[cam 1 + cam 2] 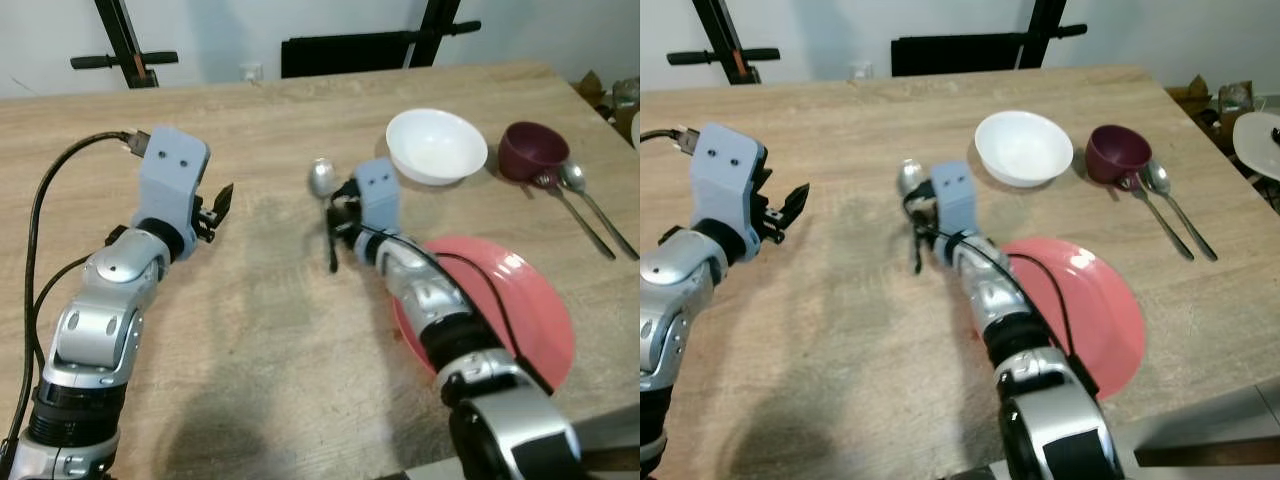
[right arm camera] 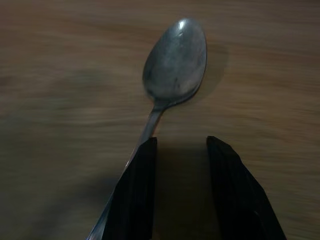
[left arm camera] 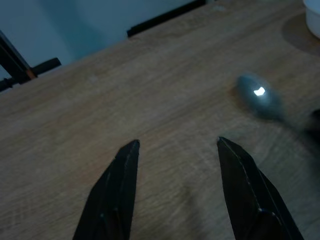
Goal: Setting the table
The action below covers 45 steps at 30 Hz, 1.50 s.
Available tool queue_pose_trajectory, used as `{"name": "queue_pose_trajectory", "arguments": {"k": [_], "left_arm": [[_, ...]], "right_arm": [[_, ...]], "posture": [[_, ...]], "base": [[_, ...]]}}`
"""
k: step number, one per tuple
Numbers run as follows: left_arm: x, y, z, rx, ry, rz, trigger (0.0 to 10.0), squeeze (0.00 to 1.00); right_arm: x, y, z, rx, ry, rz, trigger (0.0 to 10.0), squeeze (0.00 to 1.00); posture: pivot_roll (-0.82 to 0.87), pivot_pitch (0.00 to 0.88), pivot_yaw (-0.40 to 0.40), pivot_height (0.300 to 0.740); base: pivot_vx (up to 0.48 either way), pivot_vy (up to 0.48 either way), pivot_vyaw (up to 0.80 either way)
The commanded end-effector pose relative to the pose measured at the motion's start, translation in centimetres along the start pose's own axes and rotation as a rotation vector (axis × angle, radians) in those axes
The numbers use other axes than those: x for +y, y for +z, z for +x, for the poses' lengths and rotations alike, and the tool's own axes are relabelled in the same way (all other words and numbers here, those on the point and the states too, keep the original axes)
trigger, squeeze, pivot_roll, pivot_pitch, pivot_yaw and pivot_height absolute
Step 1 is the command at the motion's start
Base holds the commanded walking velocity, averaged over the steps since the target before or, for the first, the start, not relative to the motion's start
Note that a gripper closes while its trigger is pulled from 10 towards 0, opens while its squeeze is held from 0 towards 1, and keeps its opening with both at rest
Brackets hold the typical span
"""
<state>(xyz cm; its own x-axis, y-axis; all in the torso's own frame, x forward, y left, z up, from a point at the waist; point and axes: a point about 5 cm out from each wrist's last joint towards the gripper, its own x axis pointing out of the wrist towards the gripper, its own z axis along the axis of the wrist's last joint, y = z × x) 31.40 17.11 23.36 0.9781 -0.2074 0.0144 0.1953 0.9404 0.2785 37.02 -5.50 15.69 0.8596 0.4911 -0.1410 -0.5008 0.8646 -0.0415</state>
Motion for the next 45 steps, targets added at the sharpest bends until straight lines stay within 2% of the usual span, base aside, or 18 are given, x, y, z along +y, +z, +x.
{"name": "queue_pose_trajectory", "arguments": {"k": [1, 5, 10, 11, 14, 16, 18, 19, 21, 23, 27, 28, 30, 31, 34, 42, 43, 45], "left_arm": [[-0.2, -0.6, 0.0, 0.024, -0.002, -0.001, 10.0, 0.00], [-0.2, -0.6, 0.0, 0.022, 0.002, -0.005, 10.0, 0.00], [-0.2, -0.7, 0.1, 0.022, 0.002, -0.008, 10.0, 0.00], [-0.2, -0.6, 0.1, 0.020, 0.003, -0.010, 10.0, 0.00], [-0.1, -0.6, 0.2, 0.016, 0.007, -0.008, 10.0, 0.00], [0.4, -0.3, 0.3, 0.005, 0.027, -0.003, 10.0, 0.00], [1.7, 0.4, 0.4, -0.018, 0.067, 0.011, 10.0, 0.00], [1.7, 0.4, 0.4, -0.018, 0.067, 0.011, 10.0, 0.00], [3.2, 0.9, 0.2, -0.024, 0.096, 0.034, 10.0, 0.00], [3.9, 0.7, -0.4, -0.003, 0.069, 0.072, 10.0, 0.00], [3.7, -0.1, -1.3, 0.028, 0.031, 0.097, 10.0, 0.00], [3.7, -0.1, -1.3, 0.028, 0.031, 0.097, 10.0, 0.00], [3.9, -0.5, -1.8, 0.041, 0.045, 0.105, 10.0, 0.00], [3.9, -0.5, -1.8, 0.041, 0.045, 0.105, 10.0, 0.00], [4.9, -0.6, -1.8, 0.046, 0.111, 0.103, 10.0, 0.00], [5.2, -0.4, -1.8, 0.042, 0.116, 0.109, 10.0, 0.00], [5.2, -0.3, -1.8, 0.041, 0.120, 0.109, 10.0, 0.00], [5.1, -0.3, -1.8, 0.041, 0.121, 0.108, 10.0, 0.00]], "right_arm": [[1.3, -1.8, -0.4, 0.070, 0.055, 0.011, 10.0, 0.00], [2.3, -2.3, -1.5, 0.067, 0.090, -0.030, 10.0, 0.00], [1.4, -2.3, -2.2, 0.063, 0.071, -0.062, 10.0, 0.00], [0.4, -2.0, -2.7, 0.048, 0.037, -0.094, 10.0, 0.00], [-1.2, -0.3, -3.0, -0.018, -0.027, -0.112, 10.0, 0.00], [-2.0, 1.5, -3.1, -0.097, -0.067, -0.084, 10.0, 0.00], [-2.4, 3.7, -3.3, -0.201, -0.100, -0.031, 10.0, 0.00], [-2.4, 3.7, -3.3, -0.201, -0.100, -0.031, 10.0, 0.00], [-2.1, 4.8, -3.5, -0.246, -0.081, 0.026, 10.0, 0.00], [-0.8, 4.6, -3.7, -0.240, -0.003, 0.083, 10.0, 0.00], [1.0, 3.9, -3.7, -0.223, 0.082, 0.168, 10.0, 0.00], [1.0, 3.9, -3.7, -0.223, 0.082, 0.168, 10.0, 0.00], [2.1, 3.3, -3.6, -0.212, 0.119, 0.209, 10.0, 0.00], [2.1, 3.3, -3.6, -0.212, 0.119, 0.209, 10.0, 0.00], [3.5, 2.1, -3.0, -0.185, 0.135, 0.200, 10.0, 0.00], [3.7, 2.0, -1.9, -0.172, 0.064, 0.142, 10.0, 0.00], [3.7, 1.6, -1.5, -0.143, 0.048, 0.126, 10.0, 1.00], [3.7, 1.3, -1.4, -0.122, 0.044, 0.136, 10.0, 1.00]], "posture": [[-0.01, 0.124, 0.036, 0.740], [-0.01, 0.122, 0.032, 0.740], [-0.02, 0.123, 0.031, 0.740], [-0.02, 0.123, 0.031, 0.740], [-0.02, 0.123, 0.031, 0.740], [-0.02, 0.122, 0.034, 0.740], [-0.02, 0.119, 0.035, 0.740], [-0.02, 0.119, 0.035, 0.740], [-0.01, 0.114, 0.037, 0.740], [0.00, 0.113, 0.037, 0.740], [0.01, 0.114, 0.039, 0.740], [0.01, 0.114, 0.039, 0.740], [0.02, 0.114, 0.039, 0.740], [0.02, 0.114, 0.039, 0.740], [0.02, 0.115, 0.037, 0.740], [0.03, 0.117, 0.038, 0.740], [0.03, 0.117, 0.036, 0.740], [0.03, 0.117, 0.036, 0.740]], "base": [[0.000, 0.000, 0.00], [0.000, 0.000, 0.00], [0.000, 0.000, 0.00], [0.000, 0.000, 0.00], [0.000, 0.000, 0.00], [0.000, 0.000, 0.00], [0.000, 0.000, 0.00], [0.000, 0.000, 0.00], [0.000, 0.000, 0.00], [0.000, 0.000, 0.00], [0.000, 0.000, 0.00], [0.000, 0.000, 0.00], [0.000, 0.000, 0.00], [0.000, 0.000, 0.00], [0.000, 0.000, 0.00], [0.000, 0.000, 0.00], [0.000, 0.000, 0.00], [0.000, 0.000, 0.00]]}}
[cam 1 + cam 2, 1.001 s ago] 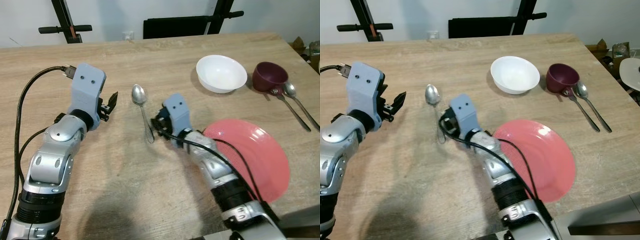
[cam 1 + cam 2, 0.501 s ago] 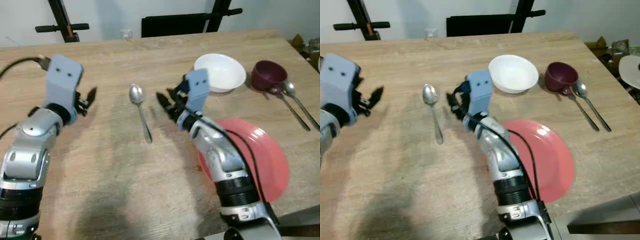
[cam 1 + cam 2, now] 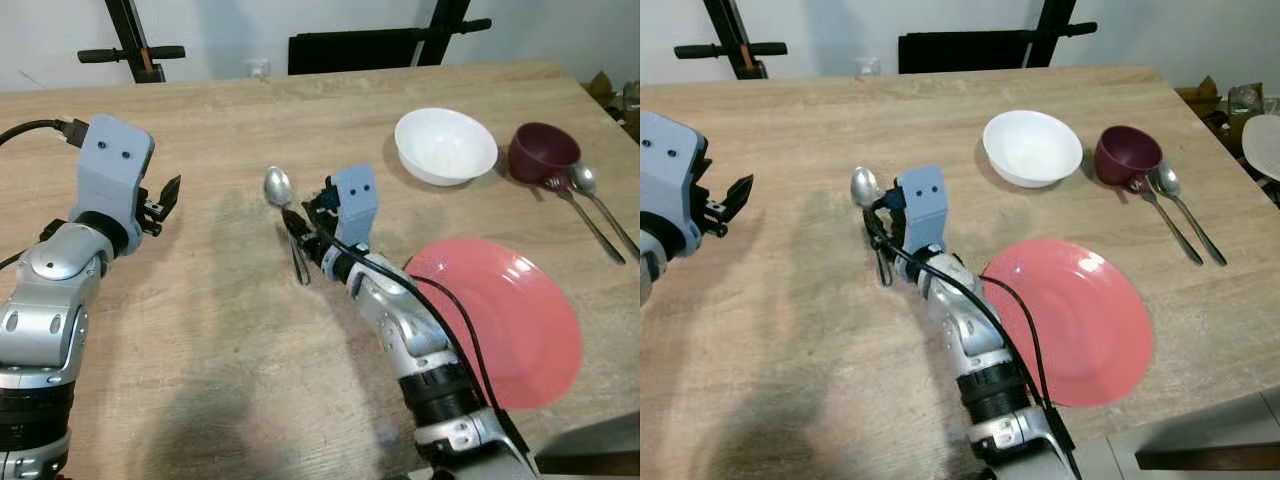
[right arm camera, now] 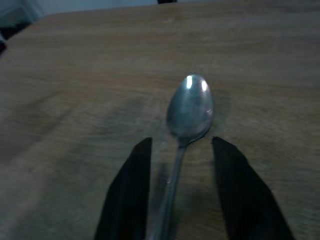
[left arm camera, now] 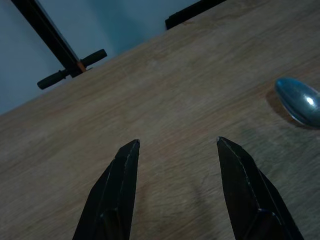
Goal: Setting the table
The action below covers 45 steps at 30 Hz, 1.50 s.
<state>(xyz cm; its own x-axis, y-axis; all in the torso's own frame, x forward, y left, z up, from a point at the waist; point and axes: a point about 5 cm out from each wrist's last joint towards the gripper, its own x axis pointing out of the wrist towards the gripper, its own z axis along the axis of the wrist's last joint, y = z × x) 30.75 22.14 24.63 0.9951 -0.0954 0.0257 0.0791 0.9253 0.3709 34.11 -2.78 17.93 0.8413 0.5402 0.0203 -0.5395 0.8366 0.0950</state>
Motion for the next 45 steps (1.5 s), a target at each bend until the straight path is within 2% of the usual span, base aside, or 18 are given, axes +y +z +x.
{"name": "queue_pose_trajectory", "arguments": {"k": [1, 5, 12, 13, 19, 23, 24, 25, 26, 27, 28, 29, 33, 38, 45], "left_arm": [[0.1, -0.2, -0.1, 0.013, 0.011, 0.006, 10.0, 0.00], [-0.2, -0.1, 0.1, 0.010, 0.010, -0.002, 10.0, 0.00], [-0.6, 0.0, 0.2, 0.007, 0.001, -0.008, 10.0, 0.00], [-0.7, 0.0, 0.2, 0.006, -0.001, -0.010, 10.0, 0.00], [-1.0, 0.0, 0.2, 0.006, -0.003, -0.017, 10.0, 0.00], [-1.0, 0.0, 0.1, 0.007, -0.002, -0.020, 10.0, 0.00], [-1.0, -0.1, 0.1, 0.008, -0.001, -0.021, 10.0, 0.00], [-1.1, -0.1, 0.1, 0.009, 0.000, -0.021, 10.0, 0.00], [-1.1, -0.1, 0.0, 0.009, 0.000, -0.022, 10.0, 0.00], [-1.1, -0.1, 0.0, 0.009, 0.000, -0.022, 10.0, 0.00], [-1.0, -0.1, 0.0, 0.010, 0.002, -0.024, 10.0, 0.00], [-1.0, -0.2, 0.0, 0.011, 0.004, -0.026, 10.0, 0.00], [-1.0, -0.2, 0.0, 0.013, 0.009, -0.030, 10.0, 0.00], [-1.1, -0.3, 0.0, 0.016, 0.010, -0.034, 10.0, 0.00], [-1.2, -0.2, 0.1, 0.013, 0.008, -0.039, 10.0, 0.00]], "right_arm": [[0.0, -1.0, 0.0, 0.039, -0.001, 0.005, 10.0, 1.00], [0.7, -1.5, 0.1, 0.052, 0.039, -0.006, 10.0, 1.00], [1.4, -2.7, 0.7, 0.088, 0.039, -0.033, 10.0, 1.00], [1.7, -2.9, 1.1, 0.098, 0.038, -0.039, 10.0, 0.00], [2.3, -3.5, 2.1, 0.141, 0.035, -0.043, 10.0, 0.00], [2.4, -4.1, 2.4, 0.184, 0.028, -0.078, 10.0, 0.00], [2.3, -4.4, 2.4, 0.209, 0.026, -0.102, 8.0, 0.00], [2.2, -4.7, 2.4, 0.226, 0.025, -0.119, 8.0, 0.00], [2.1, -5.0, 2.4, 0.253, 0.021, -0.149, 4.8, 0.00], [2.1, -5.0, 2.4, 0.253, 0.021, -0.149, 4.8, 0.00], [1.9, -5.6, 2.2, 0.286, 0.015, -0.177, 3.5, 0.00], [1.6, -6.3, 2.0, 0.321, 0.011, -0.182, 0.0, 0.00], [0.8, -7.6, 1.2, 0.375, -0.008, -0.158, 0.0, 0.00], [0.1, -8.3, 0.7, 0.383, -0.017, -0.145, 0.0, 0.00], [-0.7, -8.5, 0.1, 0.364, -0.059, -0.016, 0.0, 0.00]], "posture": [[0.03, 0.117, 0.036, 0.740], [0.03, 0.119, 0.031, 0.740], [0.04, 0.121, 0.033, 0.740], [0.04, 0.121, 0.033, 0.740], [0.05, 0.126, 0.023, 0.740], [0.05, 0.127, 0.021, 0.740], [0.05, 0.127, 0.020, 0.740], [0.05, 0.127, 0.020, 0.740], [0.05, 0.129, 0.016, 0.740], [0.05, 0.129, 0.016, 0.740], [0.05, 0.129, 0.016, 0.740], [0.05, 0.130, 0.012, 0.740], [0.05, 0.133, 0.011, 0.740], [0.04, 0.136, 0.015, 0.740], [0.04, 0.137, 0.017, 0.740]], "base": [[0.000, 0.000, 0.00], [0.000, 0.000, 0.00], [0.000, 0.000, 0.00], [0.000, 0.000, 0.00], [0.000, 0.000, 0.00], [0.000, 0.000, 0.00], [0.000, 0.000, 0.00], [0.000, 0.000, 0.00], [0.000, 0.000, 0.00], [0.000, 0.000, 0.00], [0.000, 0.000, 0.00], [0.000, 0.000, 0.00], [0.000, 0.000, 0.00], [0.000, 0.000, 0.00], [0.000, 0.000, 0.00]]}}
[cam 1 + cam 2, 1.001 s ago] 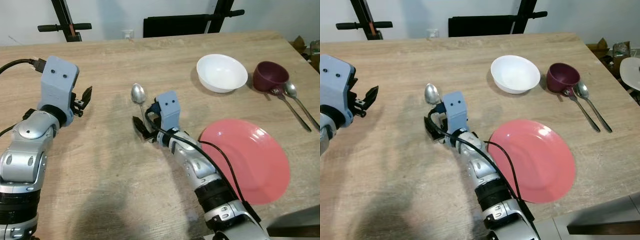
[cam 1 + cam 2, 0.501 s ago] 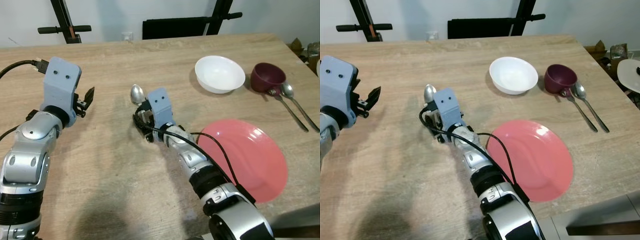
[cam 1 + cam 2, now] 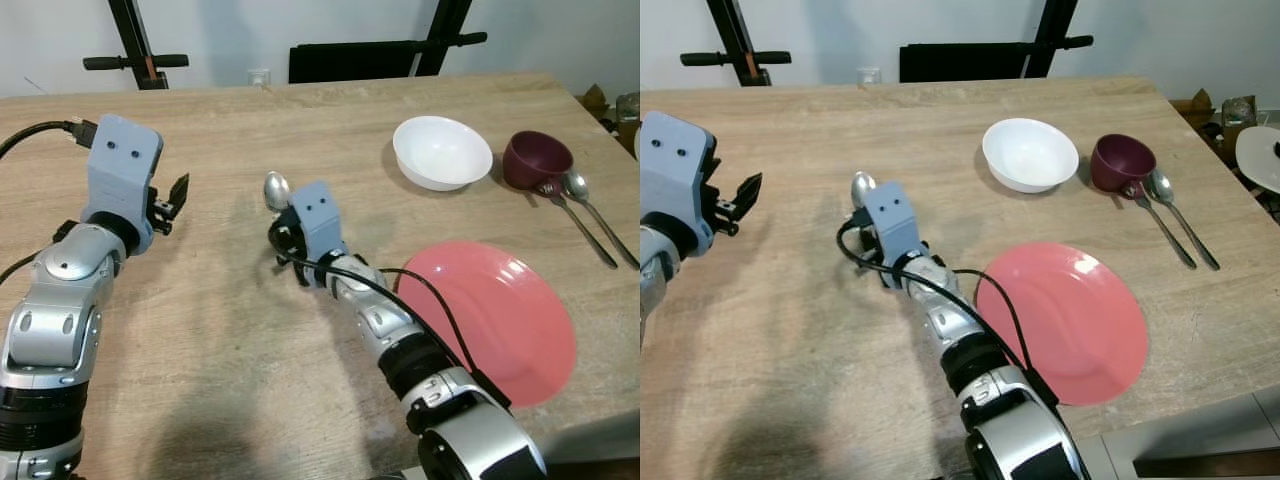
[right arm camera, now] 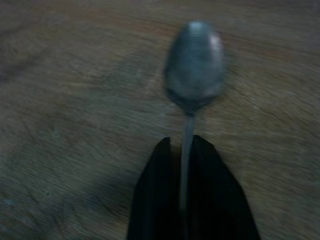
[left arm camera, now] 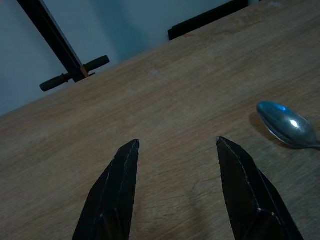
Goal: Setting the table
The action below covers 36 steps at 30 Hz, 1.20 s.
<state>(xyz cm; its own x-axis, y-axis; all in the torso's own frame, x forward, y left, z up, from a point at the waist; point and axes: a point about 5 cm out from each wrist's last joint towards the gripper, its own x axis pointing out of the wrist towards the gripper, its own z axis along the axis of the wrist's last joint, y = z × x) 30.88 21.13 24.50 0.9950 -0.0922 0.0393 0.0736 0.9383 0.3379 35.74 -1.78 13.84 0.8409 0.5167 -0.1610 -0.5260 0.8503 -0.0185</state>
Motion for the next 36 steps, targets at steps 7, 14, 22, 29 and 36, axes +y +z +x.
{"name": "queue_pose_trajectory", "arguments": {"k": [7, 14, 22, 29, 36], "left_arm": [[-0.5, -0.6, -0.1, 0.026, -0.006, -0.006, 10.0, 0.00], [-1.7, -0.8, 0.0, 0.024, -0.025, -0.031, 10.0, 0.00], [-1.6, -0.3, 0.4, -0.010, 0.033, -0.083, 10.0, 0.00], [-2.1, -0.3, 0.2, -0.021, 0.030, -0.090, 10.0, 0.00], [-4.5, -1.1, -0.6, -0.005, -0.036, -0.132, 10.0, 0.00]], "right_arm": [[-0.7, -3.6, -1.0, 0.125, -0.039, 0.169, 0.0, 0.00], [-1.7, 2.4, -2.8, -0.212, -0.001, 0.281, 0.0, 0.00], [-2.1, 5.3, -6.2, -0.414, 0.009, 0.320, 10.0, 0.00], [-2.4, 5.5, -8.1, -0.511, -0.075, 0.412, 10.0, 0.00], [-3.6, 5.6, -9.7, -0.554, -0.186, 0.410, 10.0, 0.00]], "posture": [[0.04, 0.137, 0.017, 0.740], [0.02, 0.119, 0.013, 0.740], [0.01, 0.099, 0.014, 0.740], [0.00, 0.081, 0.025, 0.740], [-0.02, 0.077, 0.028, 0.740]], "base": [[0.000, 0.000, 0.00], [0.000, 0.000, 0.00], [0.000, 0.000, 0.00], [0.000, 0.000, 0.00], [0.000, 0.000, 0.00]]}}
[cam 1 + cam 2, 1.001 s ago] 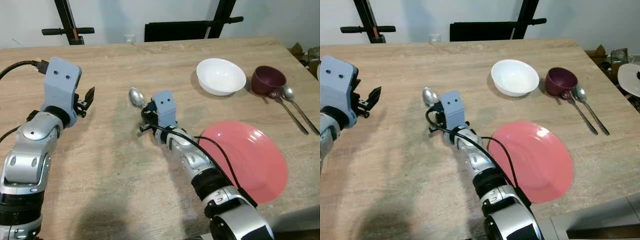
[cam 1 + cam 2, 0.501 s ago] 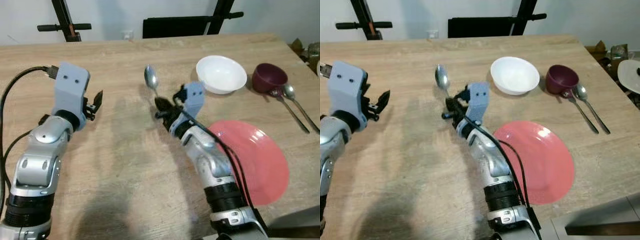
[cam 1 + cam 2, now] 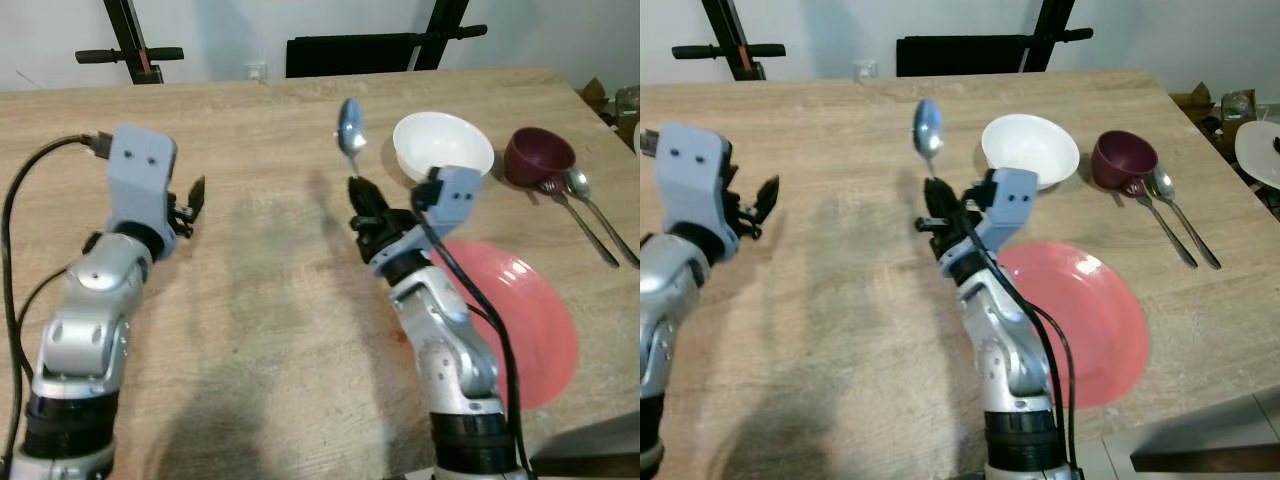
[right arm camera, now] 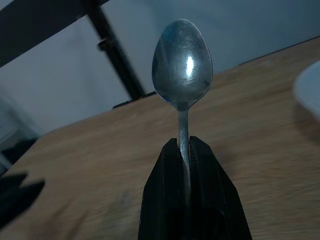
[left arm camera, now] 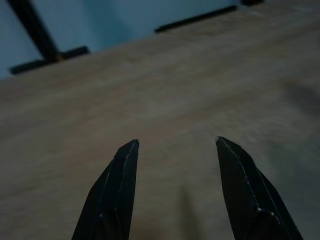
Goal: Setting the table
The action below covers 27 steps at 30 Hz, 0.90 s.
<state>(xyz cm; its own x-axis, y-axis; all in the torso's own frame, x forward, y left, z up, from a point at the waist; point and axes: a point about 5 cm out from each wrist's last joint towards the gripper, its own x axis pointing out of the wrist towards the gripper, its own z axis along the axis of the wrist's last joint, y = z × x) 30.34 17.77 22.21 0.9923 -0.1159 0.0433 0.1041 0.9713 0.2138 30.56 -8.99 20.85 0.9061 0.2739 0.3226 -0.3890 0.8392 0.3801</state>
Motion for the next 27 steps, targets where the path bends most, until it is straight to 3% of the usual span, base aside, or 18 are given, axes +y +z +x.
{"name": "queue_pose_trajectory", "arguments": {"k": [1, 7, 27], "left_arm": [[-0.7, -0.3, -0.3, 0.007, -0.015, -0.006, 10.0, 0.00], [-1.8, -0.9, 0.0, 0.025, -0.011, -0.035, 10.0, 0.00], [-2.1, -0.8, 0.7, 0.004, 0.000, -0.051, 10.0, 0.00]], "right_arm": [[-0.2, 0.4, -0.4, -0.024, -0.027, -0.001, 10.0, 0.00], [-1.1, 0.9, -0.3, -0.039, -0.090, -0.042, 10.0, 0.00], [-1.9, 0.6, -0.3, -0.032, -0.138, -0.084, 10.0, 0.00]], "posture": [[-0.02, 0.077, 0.028, 0.740], [-0.03, 0.076, 0.032, 0.740], [-0.04, 0.061, 0.035, 0.740]], "base": [[0.000, 0.000, 0.00], [0.000, 0.000, 0.00], [0.000, 0.000, 0.00]]}}
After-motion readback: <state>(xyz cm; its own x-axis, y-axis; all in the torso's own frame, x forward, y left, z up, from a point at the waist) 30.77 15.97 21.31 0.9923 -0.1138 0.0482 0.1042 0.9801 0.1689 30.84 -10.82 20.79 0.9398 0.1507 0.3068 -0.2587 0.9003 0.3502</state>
